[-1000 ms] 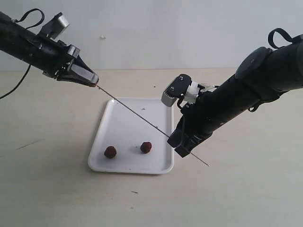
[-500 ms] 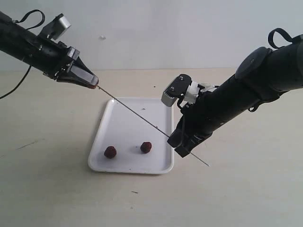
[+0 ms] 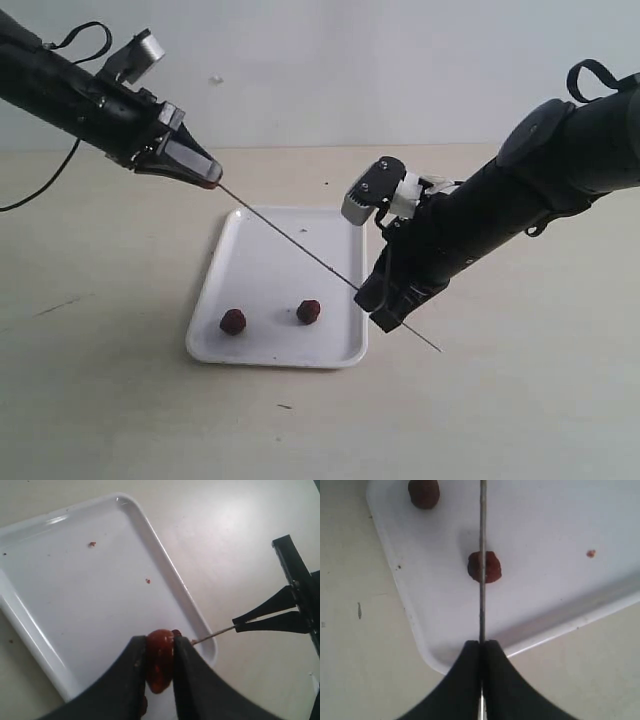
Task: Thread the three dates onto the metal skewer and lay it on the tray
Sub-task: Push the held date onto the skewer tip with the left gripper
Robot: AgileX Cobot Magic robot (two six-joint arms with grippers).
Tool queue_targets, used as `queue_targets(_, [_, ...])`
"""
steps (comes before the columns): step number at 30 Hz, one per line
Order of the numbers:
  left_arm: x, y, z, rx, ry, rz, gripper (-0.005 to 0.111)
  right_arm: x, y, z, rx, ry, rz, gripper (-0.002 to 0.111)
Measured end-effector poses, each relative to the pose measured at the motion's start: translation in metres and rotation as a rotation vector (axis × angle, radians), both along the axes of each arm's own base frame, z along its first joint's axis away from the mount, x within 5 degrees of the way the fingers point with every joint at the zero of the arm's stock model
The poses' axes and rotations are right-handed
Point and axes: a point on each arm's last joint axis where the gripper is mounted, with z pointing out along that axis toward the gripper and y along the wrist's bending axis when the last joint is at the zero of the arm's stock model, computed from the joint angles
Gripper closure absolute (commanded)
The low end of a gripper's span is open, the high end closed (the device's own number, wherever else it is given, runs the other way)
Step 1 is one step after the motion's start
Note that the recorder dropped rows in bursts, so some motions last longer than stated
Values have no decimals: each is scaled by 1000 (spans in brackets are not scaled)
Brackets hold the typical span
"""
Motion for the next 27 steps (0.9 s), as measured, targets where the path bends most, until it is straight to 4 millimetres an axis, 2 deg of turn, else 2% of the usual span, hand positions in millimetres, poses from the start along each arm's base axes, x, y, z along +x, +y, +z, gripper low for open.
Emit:
queue_targets(9, [-1,-15,-1,11,-28,-4,87,2,-1,-1,9,-38,-7,108])
queue_targets(19, [2,-15,4,18,-71,4,87,3,3,0,74,-63,-4,108])
queue_targets(27, [3,5,5,-9,-36,7,87,4,5,3,109,-86,12,108])
